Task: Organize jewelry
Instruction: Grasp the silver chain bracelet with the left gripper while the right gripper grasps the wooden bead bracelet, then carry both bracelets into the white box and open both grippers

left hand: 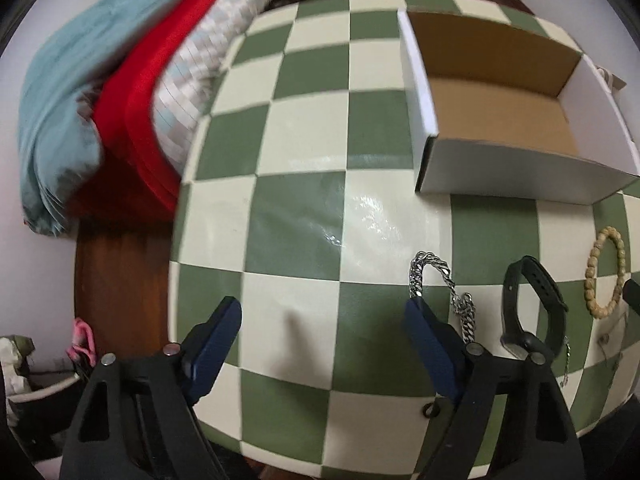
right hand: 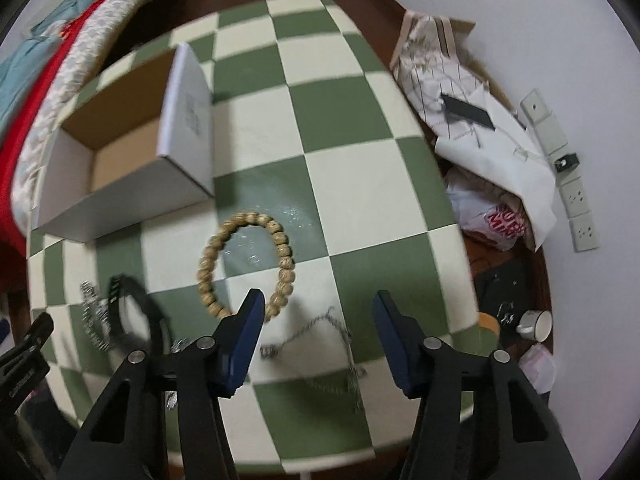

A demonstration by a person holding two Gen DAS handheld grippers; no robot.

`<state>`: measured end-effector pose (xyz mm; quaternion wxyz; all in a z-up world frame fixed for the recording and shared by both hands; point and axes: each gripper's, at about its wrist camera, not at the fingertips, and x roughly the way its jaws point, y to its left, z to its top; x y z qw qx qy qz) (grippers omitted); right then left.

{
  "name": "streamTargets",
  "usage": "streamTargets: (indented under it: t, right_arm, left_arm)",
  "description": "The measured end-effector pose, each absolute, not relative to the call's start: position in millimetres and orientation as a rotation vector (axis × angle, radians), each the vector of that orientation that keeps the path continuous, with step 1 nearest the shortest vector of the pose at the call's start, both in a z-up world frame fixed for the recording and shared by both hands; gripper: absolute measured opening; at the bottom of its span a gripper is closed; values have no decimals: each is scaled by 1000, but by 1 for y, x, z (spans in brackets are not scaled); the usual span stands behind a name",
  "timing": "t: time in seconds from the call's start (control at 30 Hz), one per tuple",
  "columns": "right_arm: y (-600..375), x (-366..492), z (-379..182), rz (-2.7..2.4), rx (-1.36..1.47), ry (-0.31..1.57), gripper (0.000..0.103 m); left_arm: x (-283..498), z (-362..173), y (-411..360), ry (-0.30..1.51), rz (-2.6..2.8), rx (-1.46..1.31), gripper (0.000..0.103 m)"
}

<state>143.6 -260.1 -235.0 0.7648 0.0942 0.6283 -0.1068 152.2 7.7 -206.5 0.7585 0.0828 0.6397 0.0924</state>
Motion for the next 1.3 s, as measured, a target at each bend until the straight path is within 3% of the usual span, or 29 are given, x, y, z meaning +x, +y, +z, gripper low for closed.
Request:
streamTargets:
  t: [0.13,0.3,0.43,0.57,1.1,1.13,1.2,1.3]
  right_arm:
    - [-258,152,-253,-230,198,1380,57]
    - [-254,156,-258,-226,176,1370,55]
    - [-256,156,-257,-208,160,1363,47]
    - [-257,153,-255,-198,150,1363,42]
    - [-258,146,-254,-195,143,1371,41]
    - [-256,147,-254,-189,136,1367,39]
    - [-250,148,-253,-180,118,1360,10]
    - [-245,146,-251,-171,135,1353,9]
  left_arm:
    - [158,-223,4,1430,180,149,80]
    - [163,-232,-3,1438,150,120,61]
    - [159,-230,-3,1425,88,74,22]
    - [158,-230,-2,1414,56,70,6]
    - [133,-191,38,1319,105,44,5]
    - [132,-188,37,1308,109,52,5]
    - [133,-183,34,1294,110,64,5]
    - [129,-171,32,1270,112,72,5]
